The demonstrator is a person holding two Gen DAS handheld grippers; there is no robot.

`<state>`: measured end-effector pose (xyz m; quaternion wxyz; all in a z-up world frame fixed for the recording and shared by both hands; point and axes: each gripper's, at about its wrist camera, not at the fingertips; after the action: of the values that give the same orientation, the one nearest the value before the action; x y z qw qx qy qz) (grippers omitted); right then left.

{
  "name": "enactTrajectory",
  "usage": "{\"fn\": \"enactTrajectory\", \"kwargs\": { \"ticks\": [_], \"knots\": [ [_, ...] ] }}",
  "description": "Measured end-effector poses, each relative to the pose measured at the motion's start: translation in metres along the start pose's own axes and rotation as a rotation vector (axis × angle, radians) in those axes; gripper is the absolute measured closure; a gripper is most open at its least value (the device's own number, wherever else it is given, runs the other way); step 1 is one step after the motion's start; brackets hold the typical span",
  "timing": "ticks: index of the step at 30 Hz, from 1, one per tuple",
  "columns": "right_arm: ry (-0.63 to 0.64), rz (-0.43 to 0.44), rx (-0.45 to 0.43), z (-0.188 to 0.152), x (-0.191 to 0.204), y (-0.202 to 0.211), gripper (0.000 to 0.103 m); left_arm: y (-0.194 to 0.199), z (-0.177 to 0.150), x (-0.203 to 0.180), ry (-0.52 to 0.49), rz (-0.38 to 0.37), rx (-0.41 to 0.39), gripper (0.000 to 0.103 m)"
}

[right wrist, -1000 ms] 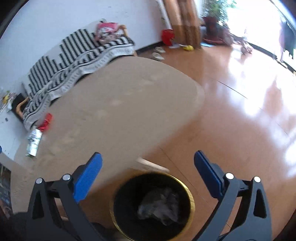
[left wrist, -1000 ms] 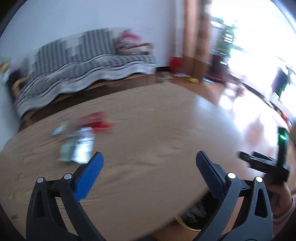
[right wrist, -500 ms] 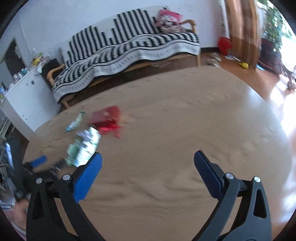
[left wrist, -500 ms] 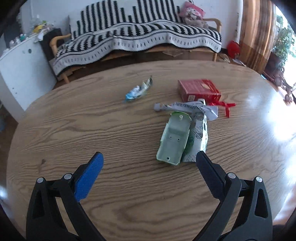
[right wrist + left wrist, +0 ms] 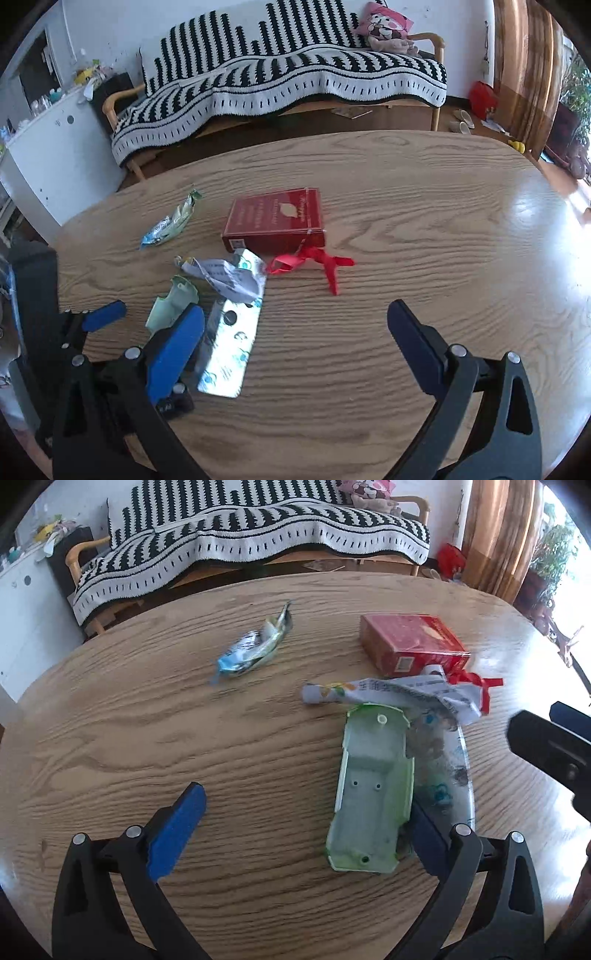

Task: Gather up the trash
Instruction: 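Grasp the silver printed wrapper with the right gripper while the left gripper grasps the green plastic tray, then carry both items to the black bin and open both grippers over it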

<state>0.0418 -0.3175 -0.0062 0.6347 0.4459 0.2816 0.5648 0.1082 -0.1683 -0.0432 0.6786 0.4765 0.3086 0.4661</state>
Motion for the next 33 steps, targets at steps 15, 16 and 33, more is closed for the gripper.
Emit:
{"fn": "enactTrajectory", "kwargs": {
  "ticks": [15, 16, 33],
  "knots": [
    [0.077, -0.115, 0.111, 0.006, 0.012, -0.056, 0.007, 0.002, -0.007, 0.011, -0.011, -0.002, -0.045, 0.006],
    [0.076, -0.123, 0.12, 0.004, 0.009, -0.058, 0.007, 0.002, -0.007, 0.011, -0.012, -0.003, -0.045, 0.006],
    [0.147, 0.136, 0.146, -0.008, -0.008, -0.034, 0.073, 0.041, -0.008, 0.021, 0.099, -0.106, -0.094, 0.071]
  ]
}}
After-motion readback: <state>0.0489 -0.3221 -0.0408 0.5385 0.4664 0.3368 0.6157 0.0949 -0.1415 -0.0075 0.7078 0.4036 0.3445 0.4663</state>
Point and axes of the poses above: each gripper's, at about its wrist camera, not at the fingertips, and y roughly against the way its jaws point, x to its left, z to its top, and after that the axes turned 10 degrees about x, right-handed
